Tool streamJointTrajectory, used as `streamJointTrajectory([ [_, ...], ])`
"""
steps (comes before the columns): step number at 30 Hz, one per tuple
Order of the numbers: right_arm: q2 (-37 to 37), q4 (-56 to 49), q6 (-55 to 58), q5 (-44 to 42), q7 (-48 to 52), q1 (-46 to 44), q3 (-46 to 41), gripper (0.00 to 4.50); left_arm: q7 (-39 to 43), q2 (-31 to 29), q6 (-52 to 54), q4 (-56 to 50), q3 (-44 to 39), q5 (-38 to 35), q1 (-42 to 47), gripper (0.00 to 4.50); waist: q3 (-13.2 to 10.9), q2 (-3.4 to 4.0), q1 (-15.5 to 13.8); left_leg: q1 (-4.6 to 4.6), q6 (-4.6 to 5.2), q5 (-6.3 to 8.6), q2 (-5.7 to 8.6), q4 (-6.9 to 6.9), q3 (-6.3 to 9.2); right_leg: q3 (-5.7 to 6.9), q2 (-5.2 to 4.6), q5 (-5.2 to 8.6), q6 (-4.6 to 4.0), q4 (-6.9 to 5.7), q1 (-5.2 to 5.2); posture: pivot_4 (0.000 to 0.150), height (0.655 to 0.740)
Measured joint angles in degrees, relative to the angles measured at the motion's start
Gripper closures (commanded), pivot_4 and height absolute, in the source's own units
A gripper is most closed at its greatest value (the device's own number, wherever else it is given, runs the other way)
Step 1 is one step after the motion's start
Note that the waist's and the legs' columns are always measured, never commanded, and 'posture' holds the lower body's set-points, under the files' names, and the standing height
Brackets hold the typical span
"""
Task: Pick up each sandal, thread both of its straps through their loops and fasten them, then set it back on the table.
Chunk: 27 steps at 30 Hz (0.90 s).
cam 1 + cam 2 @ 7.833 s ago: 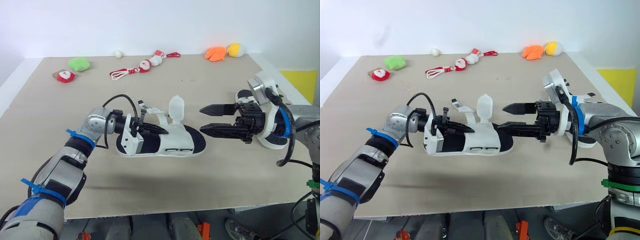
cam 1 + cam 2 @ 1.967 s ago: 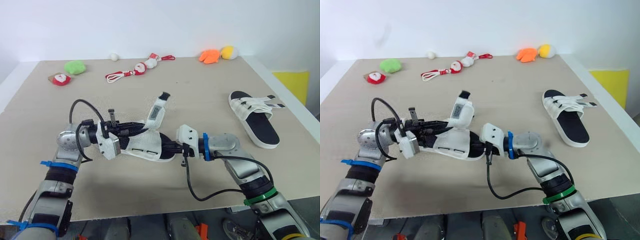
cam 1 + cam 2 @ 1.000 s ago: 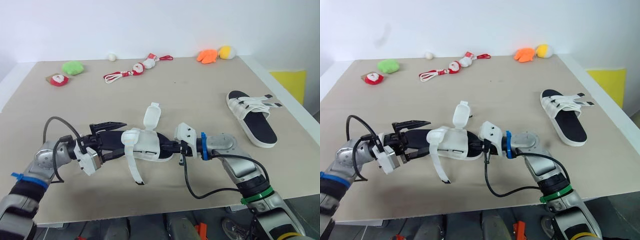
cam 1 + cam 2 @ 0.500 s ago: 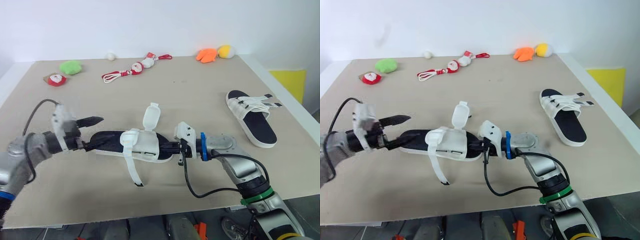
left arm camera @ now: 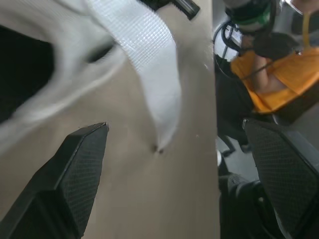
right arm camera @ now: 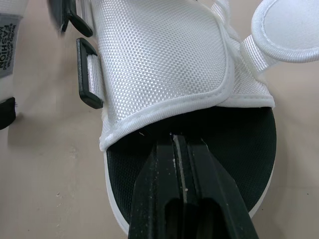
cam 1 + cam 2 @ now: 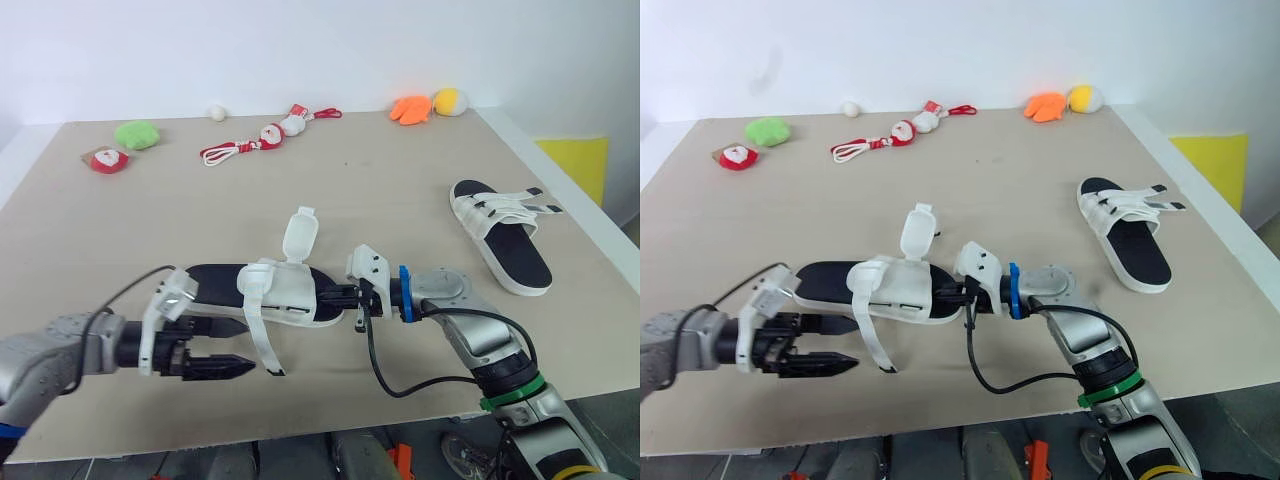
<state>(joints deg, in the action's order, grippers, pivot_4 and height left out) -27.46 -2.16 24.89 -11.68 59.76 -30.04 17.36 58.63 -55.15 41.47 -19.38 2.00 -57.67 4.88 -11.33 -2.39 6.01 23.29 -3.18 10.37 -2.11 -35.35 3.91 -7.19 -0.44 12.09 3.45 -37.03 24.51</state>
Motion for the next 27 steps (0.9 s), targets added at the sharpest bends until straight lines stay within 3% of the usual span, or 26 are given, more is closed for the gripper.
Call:
streamJointTrajectory([
  [6,0.49,0.03,-0.01,0.02,-0.34,-0.02,-0.01,4.5,-3.38,8.01,-0.04,-1.07,4.58,6.24,1.22,0.04,0.01,-0.02,0.0,-0.01,-0.01,0.01,-0.03,0.0,0.0,-0.02,0.05,-0.01,0.01,-0.01,-0.02,0.15,0.74],
  [8,0.73,0.03,0.04,0.06,-0.44,-0.03,0.0,4.5,-4.0,9.42,-0.03,-1.07,4.97,7.7,1.49,0.55,0.01,-0.02,0.0,-0.01,-0.01,0.01,-0.07,0.0,0.01,0.0,0.1,-0.02,0.03,-0.02,-0.02,0.15,0.74],
  [10,0.8,0.03,0.08,0.1,-0.52,-0.03,0.01,4.5,-4.18,9.61,0.05,-1.0,4.89,8.54,2.49,1.21,0.01,-0.02,-0.01,-0.02,0.0,0.0,-0.08,-0.01,0.03,0.0,0.14,-0.03,0.04,-0.02,-0.02,0.15,0.74],
  [16,0.9,0.03,-0.03,0.16,-1.01,-0.03,0.08,4.5,-0.87,8.26,1.33,0.23,4.64,10.1,4.39,4.38,0.01,-0.02,0.0,-0.03,-0.01,0.01,-0.09,-0.01,0.03,0.0,0.14,-0.03,0.04,-0.02,-0.02,0.15,0.74],
  [22,1.24,0.1,-0.22,0.29,-1.35,-0.02,0.23,4.5,3.58,6.23,2.47,3.57,4.08,11.54,12.09,4.45,0.01,-0.02,-0.02,-0.01,-0.01,0.0,-0.09,-0.05,0.03,-0.01,0.15,-0.03,0.04,-0.02,-0.04,0.15,0.74],
  [27,1.45,0.2,-0.41,0.71,-1.34,-0.25,0.38,4.5,10.25,4.58,4.93,8.53,5.01,12.66,26.0,4.45,0.01,-0.03,-0.01,0.0,0.0,0.0,-0.1,-0.04,0.08,0.01,0.22,-0.05,0.07,-0.02,-0.04,0.15,0.74],
])
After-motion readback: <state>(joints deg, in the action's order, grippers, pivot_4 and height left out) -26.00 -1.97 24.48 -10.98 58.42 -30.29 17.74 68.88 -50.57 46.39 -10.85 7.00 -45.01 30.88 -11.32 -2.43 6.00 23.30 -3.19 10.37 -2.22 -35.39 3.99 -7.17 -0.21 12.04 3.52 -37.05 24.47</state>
